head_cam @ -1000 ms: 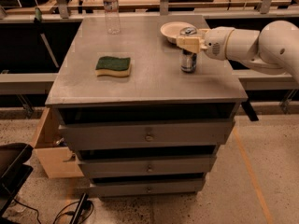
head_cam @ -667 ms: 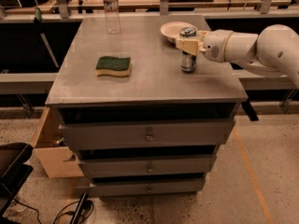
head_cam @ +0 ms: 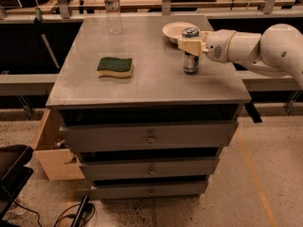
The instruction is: Pick redbull can from paper bowl and place on counter
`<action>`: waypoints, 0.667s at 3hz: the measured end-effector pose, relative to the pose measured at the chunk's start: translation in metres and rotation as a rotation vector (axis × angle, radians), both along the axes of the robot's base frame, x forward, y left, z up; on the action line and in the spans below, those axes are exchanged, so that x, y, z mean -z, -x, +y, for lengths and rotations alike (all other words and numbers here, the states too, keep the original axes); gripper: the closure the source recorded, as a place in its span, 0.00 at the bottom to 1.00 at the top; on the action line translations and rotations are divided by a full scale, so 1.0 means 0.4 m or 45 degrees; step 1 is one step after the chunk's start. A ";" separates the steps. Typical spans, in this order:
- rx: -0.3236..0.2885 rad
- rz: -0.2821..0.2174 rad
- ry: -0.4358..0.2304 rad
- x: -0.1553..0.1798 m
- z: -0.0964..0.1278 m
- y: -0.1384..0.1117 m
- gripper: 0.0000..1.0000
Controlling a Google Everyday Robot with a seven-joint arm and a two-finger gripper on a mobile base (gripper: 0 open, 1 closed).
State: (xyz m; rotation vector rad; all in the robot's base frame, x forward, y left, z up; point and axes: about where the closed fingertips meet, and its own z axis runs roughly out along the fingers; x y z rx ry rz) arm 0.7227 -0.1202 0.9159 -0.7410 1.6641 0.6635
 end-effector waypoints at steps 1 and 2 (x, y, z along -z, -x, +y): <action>-0.006 0.001 -0.001 0.001 0.008 0.000 0.35; -0.012 0.002 -0.002 0.002 0.015 -0.001 0.13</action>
Offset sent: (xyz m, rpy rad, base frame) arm 0.0002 0.0028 -0.0004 0.0005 0.0007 0.0041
